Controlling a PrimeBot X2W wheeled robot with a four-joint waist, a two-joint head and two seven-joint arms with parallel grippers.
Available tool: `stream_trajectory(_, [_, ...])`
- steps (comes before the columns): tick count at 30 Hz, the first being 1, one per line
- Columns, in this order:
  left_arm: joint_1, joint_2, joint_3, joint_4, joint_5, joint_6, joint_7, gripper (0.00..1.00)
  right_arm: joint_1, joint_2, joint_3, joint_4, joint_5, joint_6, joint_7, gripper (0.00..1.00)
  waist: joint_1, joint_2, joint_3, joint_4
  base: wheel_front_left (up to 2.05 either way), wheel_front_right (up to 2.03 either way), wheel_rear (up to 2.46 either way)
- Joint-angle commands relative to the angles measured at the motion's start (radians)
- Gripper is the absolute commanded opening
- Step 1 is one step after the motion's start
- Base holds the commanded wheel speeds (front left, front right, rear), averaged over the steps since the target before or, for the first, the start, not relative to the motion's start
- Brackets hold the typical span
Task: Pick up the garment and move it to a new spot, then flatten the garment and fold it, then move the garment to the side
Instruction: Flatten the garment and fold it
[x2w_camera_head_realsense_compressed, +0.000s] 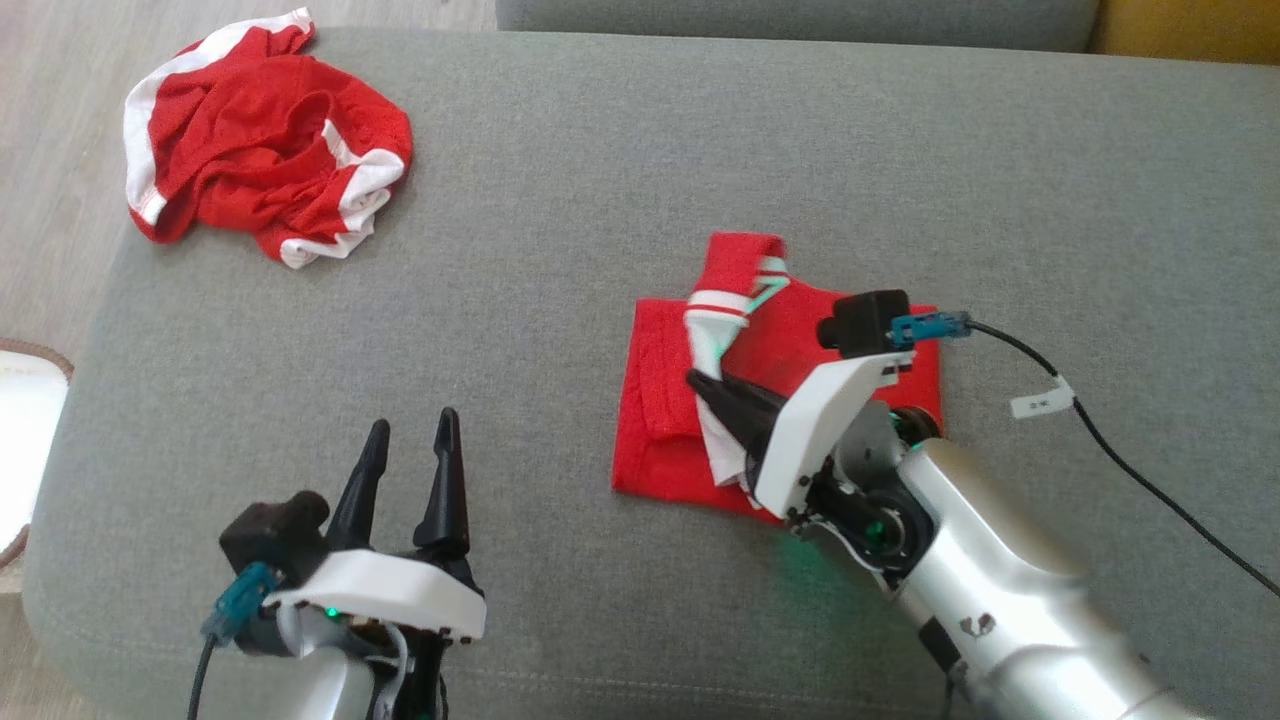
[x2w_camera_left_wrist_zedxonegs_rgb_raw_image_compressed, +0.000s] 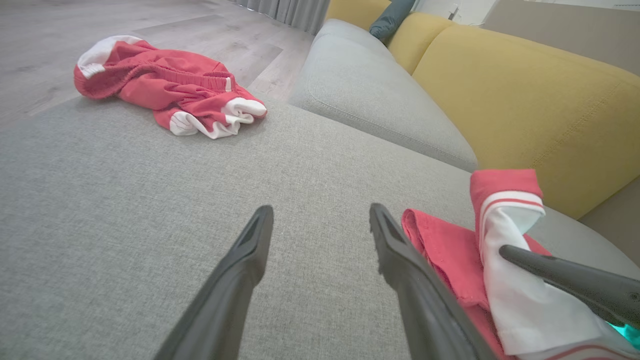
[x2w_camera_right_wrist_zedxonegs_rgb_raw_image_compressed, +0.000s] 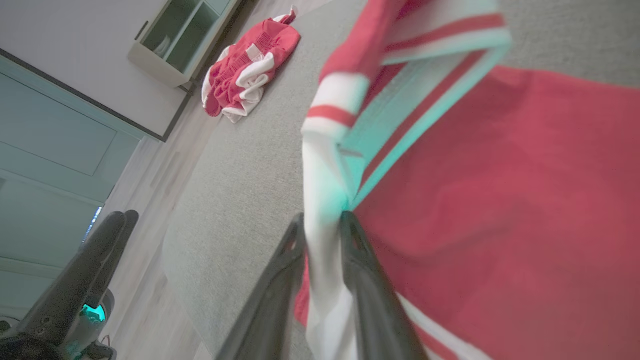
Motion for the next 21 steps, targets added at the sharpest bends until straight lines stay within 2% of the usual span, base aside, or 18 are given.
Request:
stream_trajectory(1, [-0.047, 0.0, 0.029, -0.025, -0.004, -0.004, -0.01, 1.0, -0.048, 0.023, 0.035, -0.023, 0.032, 0.007, -0.03, 1.0, 0.0, 0.0, -0.002, -0.002, 0.0, 0.0, 0.0])
stream_trajectory(8, [-0.042, 0.001, 0.032, -0.024, 0.001, -0.002, -0.011, 1.0, -0.096, 0.023, 0.103, -0.019, 0.123, 0.007, -0.116, 1.0, 0.0, 0.0, -0.007, -0.036, 0.0, 0.0, 0.0])
stream_trajectory(13, [-0.042, 0.005, 0.029, -0.024, 0.005, -0.001, -0.012, 1.0, -0.122, 0.023, 0.113, -0.04, 0.16, 0.007, -0.171, 1.0, 0.0, 0.0, -0.011, -0.065, 0.0, 0.0, 0.0])
stream_trajectory(17, [-0.04, 0.009, 0.028, -0.028, 0.006, 0.0, -0.012, 1.0, -0.138, 0.023, 0.082, -0.038, 0.15, 0.007, -0.227, 1.0, 0.0, 0.0, -0.016, -0.083, 0.0, 0.0, 0.0])
stream_trajectory(21, [-0.035, 0.013, 0.028, -0.033, 0.005, 0.003, -0.012, 1.0, -0.141, 0.023, 0.031, -0.006, 0.08, 0.007, -0.28, 1.0, 0.0, 0.0, -0.019, -0.097, 0.0, 0.0, 0.0])
